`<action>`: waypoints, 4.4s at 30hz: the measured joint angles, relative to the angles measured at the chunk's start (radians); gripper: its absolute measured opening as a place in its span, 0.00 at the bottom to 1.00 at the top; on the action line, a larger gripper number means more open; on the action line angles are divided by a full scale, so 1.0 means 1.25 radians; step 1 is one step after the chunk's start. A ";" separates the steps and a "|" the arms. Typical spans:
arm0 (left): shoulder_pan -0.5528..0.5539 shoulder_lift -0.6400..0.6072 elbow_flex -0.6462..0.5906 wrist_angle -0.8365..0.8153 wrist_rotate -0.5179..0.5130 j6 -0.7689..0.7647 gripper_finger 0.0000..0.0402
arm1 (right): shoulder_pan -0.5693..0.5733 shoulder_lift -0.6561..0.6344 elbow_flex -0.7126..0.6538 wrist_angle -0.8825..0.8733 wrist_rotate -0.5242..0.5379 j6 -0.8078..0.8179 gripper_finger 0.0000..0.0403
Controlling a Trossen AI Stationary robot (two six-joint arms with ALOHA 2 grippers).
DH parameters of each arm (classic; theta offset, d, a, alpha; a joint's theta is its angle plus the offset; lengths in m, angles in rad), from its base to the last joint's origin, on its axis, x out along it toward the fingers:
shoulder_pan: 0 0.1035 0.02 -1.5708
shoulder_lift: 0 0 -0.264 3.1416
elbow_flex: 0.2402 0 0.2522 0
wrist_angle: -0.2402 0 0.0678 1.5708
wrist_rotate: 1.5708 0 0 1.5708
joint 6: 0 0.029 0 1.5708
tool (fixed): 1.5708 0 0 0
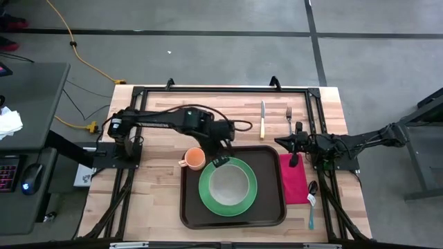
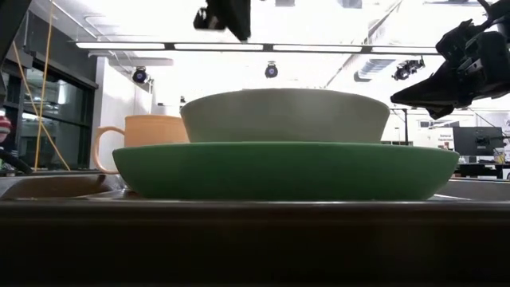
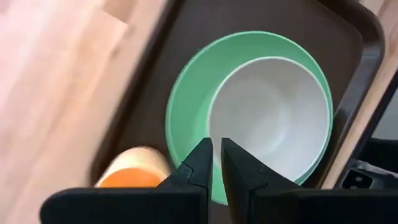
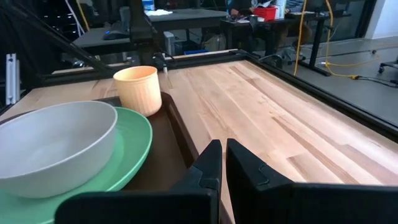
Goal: Set up tray
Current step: Put the red napkin beside the green plate on the tray
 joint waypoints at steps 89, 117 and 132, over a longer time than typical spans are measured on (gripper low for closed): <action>-0.295 -0.648 -0.878 0.451 -0.390 -0.081 0.16 | 0.000 0.222 0.002 -0.027 -0.187 0.357 0.00; -0.539 -0.749 -1.032 0.455 -0.611 -0.276 0.16 | 0.000 0.276 0.002 -0.039 -0.395 0.486 0.00; -0.539 -0.887 -1.192 0.599 -0.613 -0.181 0.16 | 0.000 0.276 0.182 -0.345 -0.297 0.428 0.00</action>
